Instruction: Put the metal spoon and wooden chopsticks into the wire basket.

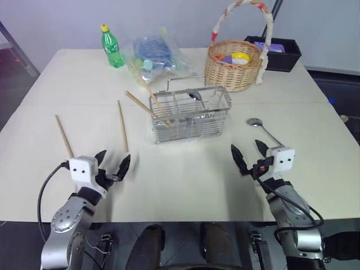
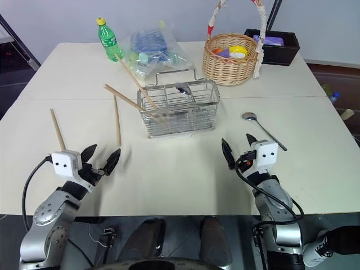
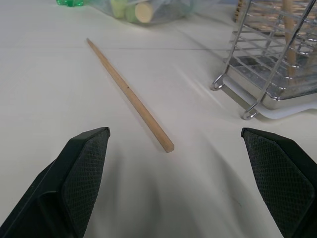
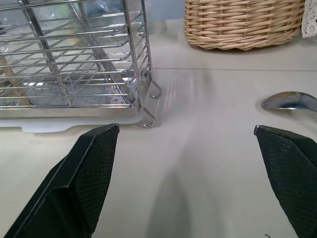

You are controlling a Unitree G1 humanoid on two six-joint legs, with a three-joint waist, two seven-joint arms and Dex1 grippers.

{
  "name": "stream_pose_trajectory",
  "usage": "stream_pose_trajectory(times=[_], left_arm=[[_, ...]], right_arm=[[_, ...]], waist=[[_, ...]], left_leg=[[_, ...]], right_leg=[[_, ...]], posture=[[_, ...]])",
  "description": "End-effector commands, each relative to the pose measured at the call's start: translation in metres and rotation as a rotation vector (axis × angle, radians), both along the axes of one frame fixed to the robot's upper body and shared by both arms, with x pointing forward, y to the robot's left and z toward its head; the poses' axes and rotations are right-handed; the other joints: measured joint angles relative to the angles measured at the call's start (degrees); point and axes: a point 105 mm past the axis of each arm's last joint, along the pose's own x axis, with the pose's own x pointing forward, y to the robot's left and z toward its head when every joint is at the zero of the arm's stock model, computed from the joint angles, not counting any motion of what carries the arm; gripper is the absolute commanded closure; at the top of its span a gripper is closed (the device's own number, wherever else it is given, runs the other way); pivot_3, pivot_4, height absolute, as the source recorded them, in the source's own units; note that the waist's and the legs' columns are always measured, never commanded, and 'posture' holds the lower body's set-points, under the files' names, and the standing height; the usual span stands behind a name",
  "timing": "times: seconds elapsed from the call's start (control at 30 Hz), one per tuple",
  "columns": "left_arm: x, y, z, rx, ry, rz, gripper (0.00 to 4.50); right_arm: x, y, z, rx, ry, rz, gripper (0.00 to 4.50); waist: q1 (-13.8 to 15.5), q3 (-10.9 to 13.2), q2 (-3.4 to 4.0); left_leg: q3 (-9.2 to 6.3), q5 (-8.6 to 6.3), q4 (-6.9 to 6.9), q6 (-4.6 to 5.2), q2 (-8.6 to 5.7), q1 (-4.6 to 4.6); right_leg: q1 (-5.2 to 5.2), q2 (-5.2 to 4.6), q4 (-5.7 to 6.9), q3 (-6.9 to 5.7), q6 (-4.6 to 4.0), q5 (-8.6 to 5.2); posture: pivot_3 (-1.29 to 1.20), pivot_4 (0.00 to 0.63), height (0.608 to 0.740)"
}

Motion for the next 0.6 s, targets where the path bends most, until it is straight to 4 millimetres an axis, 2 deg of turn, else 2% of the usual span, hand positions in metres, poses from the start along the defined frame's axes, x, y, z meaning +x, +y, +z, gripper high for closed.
stream_pose_trajectory(times=[0.03, 0.6], left_arm=[[-0.0010, -0.0004, 0.0135, 0.014, -0.045, -0.004, 0.03], [-0.0010, -0.0019, 0.0167, 0.012, -0.046, -0.009, 0.03]], right_arm=[[-0.0017, 0.0004, 0.0081, -0.003, -0.037, 0.002, 0.00], [-0.0037, 0.0017, 0.0068, 0.002, -0.025, 0.012, 0.00]], waist=[[0.00, 0.00, 0.00], [0.00, 0.00, 0.00]], left_leg=[[0.00, 0.00, 0.00, 0.00, 0.00, 0.00], [0.00, 0.00, 0.00, 0.00, 0.00, 0.00]], right_leg=[[0.00, 0.00, 0.00, 0.00, 0.00, 0.00], [0.00, 0.00, 0.00, 0.00, 0.00, 0.00]], posture=[[0.00, 0.150, 0.740], [0.00, 0.150, 0.740]])
